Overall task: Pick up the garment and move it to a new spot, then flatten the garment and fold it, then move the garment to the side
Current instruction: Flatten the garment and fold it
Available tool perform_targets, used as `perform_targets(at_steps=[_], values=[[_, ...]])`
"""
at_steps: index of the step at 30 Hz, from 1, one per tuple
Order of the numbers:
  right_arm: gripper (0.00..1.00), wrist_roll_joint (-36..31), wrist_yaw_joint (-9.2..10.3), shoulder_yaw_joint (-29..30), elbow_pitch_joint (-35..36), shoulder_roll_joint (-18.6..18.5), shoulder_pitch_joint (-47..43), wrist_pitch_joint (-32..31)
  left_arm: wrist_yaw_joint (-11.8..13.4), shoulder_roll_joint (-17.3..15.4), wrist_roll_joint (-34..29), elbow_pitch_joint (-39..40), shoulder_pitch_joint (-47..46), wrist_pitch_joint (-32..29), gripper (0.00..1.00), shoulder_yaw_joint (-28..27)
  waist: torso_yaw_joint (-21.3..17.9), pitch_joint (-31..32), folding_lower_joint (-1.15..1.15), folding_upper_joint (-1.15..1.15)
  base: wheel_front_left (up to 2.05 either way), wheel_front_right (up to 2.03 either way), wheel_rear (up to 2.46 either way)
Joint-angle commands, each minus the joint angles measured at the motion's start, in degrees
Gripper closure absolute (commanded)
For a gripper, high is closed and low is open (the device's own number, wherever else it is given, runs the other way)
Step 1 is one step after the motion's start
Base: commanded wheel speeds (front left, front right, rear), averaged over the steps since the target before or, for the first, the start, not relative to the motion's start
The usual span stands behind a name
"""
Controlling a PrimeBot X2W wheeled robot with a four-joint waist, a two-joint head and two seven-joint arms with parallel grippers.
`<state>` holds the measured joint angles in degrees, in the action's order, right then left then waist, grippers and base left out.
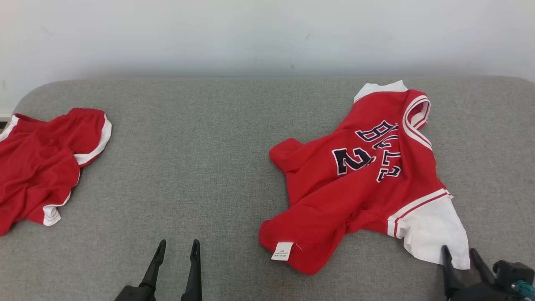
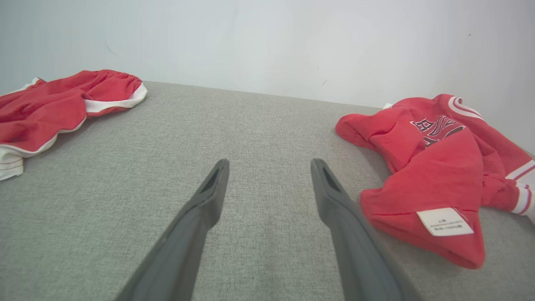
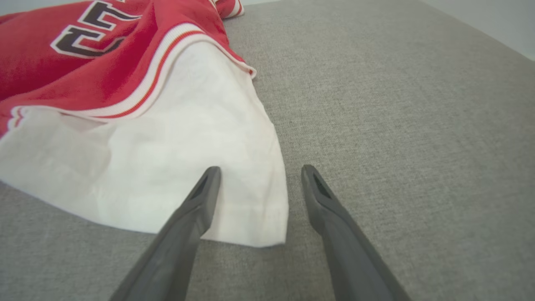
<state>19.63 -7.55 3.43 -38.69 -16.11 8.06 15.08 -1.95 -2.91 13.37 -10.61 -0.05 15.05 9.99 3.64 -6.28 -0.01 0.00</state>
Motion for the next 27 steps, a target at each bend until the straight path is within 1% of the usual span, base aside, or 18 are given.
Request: perform_targets(at_steps=[1,2,3,7,11,18,26,27], values=[[0.51,0.58,0.13,-0.62,-0.35,0.35,-0.48,-0.41,0.05,0.04,-0.39,-0.21,-0.08,0.19,0.0,0.01,0.13,0.04,0.01,0.0,0.0,0.0,0.0],[0.87,0.77,0.13,-0.99,-0.56,0.36,-0.55,-0.56,0.06,0.04,-0.36,-0.22,-0.1,0.19,0.0,0.01,0.15,0.1,0.01,0.0,0.0,0.0,0.0],[1.0,1.0,0.13,-1.26,-0.83,0.3,-0.51,-0.65,0.11,0.04,-0.32,-0.23,-0.01,0.19,0.0,0.01,0.15,0.17,0.01,0.0,0.0,0.0,0.0],[1.0,2.2,0.13,-1.69,-1.55,-0.08,-0.05,-0.59,0.31,0.04,-0.06,-0.33,1.04,0.19,0.0,-0.21,-0.2,0.82,0.01,0.0,0.0,0.0,0.0],[1.0,3.06,0.13,0.11,-0.63,-1.07,-1.81,-0.22,0.41,0.04,0.23,-0.3,1.51,0.19,0.0,-0.34,-0.89,1.73,0.01,0.0,0.0,0.0,0.0],[1.0,3.11,0.13,5.84,5.78,-2.39,-7.88,0.04,0.58,0.04,0.65,0.16,1.97,0.19,0.0,-0.16,-2.49,2.38,0.01,0.0,0.0,0.0,0.0],[1.0,2.57,0.13,10.31,11.46,-1.22,-13.68,-2.98,0.44,0.03,0.81,0.04,1.5,0.19,0.0,-0.13,-3.38,2.21,0.01,0.0,0.0,0.0,0.0],[0.91,2.37,0.13,10.58,11.92,-1.09,-13.94,-3.36,0.42,0.04,0.78,0.03,1.51,0.19,0.0,-0.18,-3.45,2.19,0.01,0.0,0.0,0.0,0.0]])
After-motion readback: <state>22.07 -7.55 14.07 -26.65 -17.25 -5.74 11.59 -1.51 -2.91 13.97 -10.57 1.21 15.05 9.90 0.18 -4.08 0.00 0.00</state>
